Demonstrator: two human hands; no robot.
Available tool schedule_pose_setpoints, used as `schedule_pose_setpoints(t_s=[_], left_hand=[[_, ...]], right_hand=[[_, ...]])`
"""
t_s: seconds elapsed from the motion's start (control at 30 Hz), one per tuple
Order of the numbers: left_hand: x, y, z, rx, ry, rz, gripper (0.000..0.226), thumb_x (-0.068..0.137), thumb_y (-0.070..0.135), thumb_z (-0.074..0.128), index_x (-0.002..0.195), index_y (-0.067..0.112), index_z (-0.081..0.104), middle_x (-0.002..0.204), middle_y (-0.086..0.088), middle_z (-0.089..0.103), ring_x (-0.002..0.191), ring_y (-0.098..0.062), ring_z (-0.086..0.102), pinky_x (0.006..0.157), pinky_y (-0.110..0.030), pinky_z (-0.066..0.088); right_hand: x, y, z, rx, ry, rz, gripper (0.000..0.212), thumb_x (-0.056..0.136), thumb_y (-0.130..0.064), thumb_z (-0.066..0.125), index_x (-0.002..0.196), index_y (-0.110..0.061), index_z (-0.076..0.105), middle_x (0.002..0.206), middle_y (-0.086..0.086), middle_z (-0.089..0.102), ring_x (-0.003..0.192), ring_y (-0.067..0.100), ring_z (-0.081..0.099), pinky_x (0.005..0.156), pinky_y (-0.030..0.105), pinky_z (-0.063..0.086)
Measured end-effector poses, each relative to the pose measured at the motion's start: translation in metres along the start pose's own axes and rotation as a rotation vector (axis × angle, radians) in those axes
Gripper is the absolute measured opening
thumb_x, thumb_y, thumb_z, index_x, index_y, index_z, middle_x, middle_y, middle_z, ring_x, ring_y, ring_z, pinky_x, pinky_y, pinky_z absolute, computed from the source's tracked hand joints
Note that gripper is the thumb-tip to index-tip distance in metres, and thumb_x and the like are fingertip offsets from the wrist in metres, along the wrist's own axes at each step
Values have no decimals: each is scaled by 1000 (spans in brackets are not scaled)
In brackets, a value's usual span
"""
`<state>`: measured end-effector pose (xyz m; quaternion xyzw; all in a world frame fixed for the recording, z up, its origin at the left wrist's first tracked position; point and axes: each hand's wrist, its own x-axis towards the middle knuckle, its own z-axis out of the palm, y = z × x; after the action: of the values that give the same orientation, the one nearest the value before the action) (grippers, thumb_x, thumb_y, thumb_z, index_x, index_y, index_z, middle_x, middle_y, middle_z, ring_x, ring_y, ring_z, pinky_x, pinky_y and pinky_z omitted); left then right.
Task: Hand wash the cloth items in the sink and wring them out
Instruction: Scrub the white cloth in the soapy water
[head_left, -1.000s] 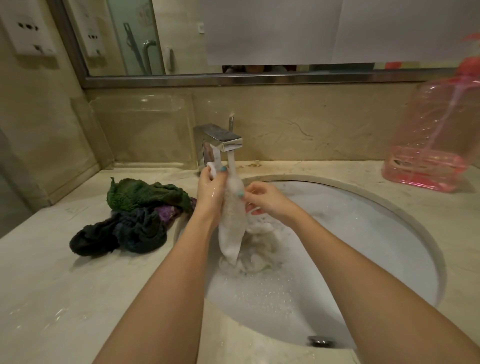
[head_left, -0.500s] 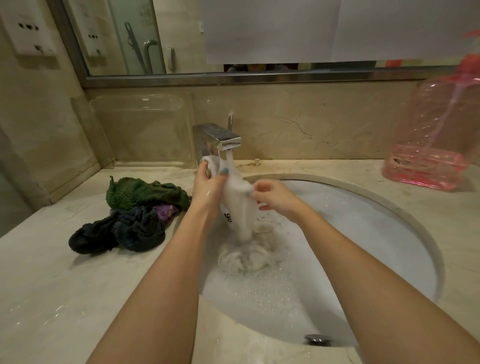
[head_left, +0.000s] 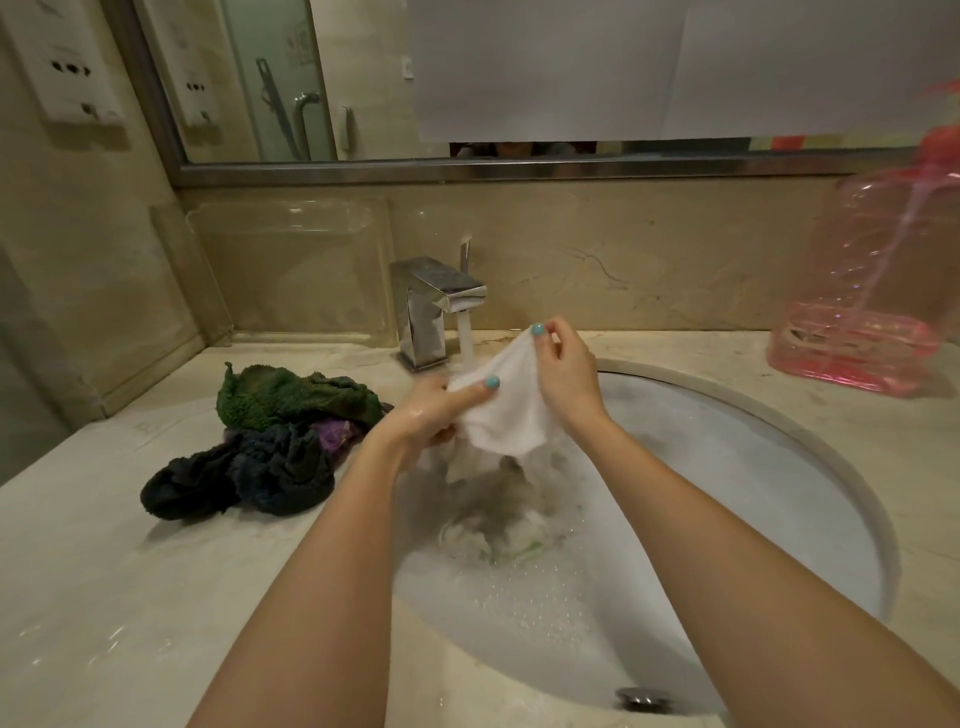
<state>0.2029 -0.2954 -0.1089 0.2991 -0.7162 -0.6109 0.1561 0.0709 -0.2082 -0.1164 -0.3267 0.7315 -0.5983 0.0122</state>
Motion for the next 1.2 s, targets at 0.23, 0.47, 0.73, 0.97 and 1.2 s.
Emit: schedule_pose_setpoints(t_s=[0.23, 0.47, 0.73, 0.97, 1.2], left_hand=[[16, 4, 14, -132, 476, 144, 25, 103, 24, 42, 113, 9, 58, 99, -3, 57, 95, -23, 56, 90, -38, 50], [14, 2, 37, -374, 513, 114, 26, 102, 21, 41, 84, 12, 57, 77, -2, 58, 71, -17, 54, 62, -26, 48], [4, 11, 60, -192, 520, 146, 34, 94, 29, 53, 62, 18, 57, 68, -4, 60, 68, -21, 55, 61, -30, 41], [14, -2, 23, -208, 555, 19, 32, 100, 23, 45, 71, 15, 56, 71, -4, 58, 72, -22, 56, 59, -27, 42], [-4, 4, 46, 91, 336, 186, 38, 98, 45, 50, 73, 19, 61, 69, 4, 53, 68, -16, 49, 57, -28, 32]], right_hand=[[-35, -24, 38, 46, -198, -131, 36, 101, -18, 46, 66, -23, 40, 64, -7, 42, 57, 4, 36, 53, 21, 29], [-29, -35, 51, 43, -8, -111, 43, 98, -15, 47, 57, -19, 36, 55, -4, 39, 53, 8, 33, 53, 30, 26], [-9, -17, 33, 249, -25, 321, 27, 92, -12, 50, 65, -11, 53, 61, 4, 52, 62, 18, 47, 56, 26, 35], [-34, -37, 52, 112, -171, 6, 40, 92, -11, 50, 54, -16, 41, 50, -3, 36, 53, 12, 33, 51, 24, 28], [-1, 10, 6, 62, 80, 341, 37, 98, -28, 48, 64, -14, 43, 64, 5, 42, 64, 20, 38, 58, 32, 29]])
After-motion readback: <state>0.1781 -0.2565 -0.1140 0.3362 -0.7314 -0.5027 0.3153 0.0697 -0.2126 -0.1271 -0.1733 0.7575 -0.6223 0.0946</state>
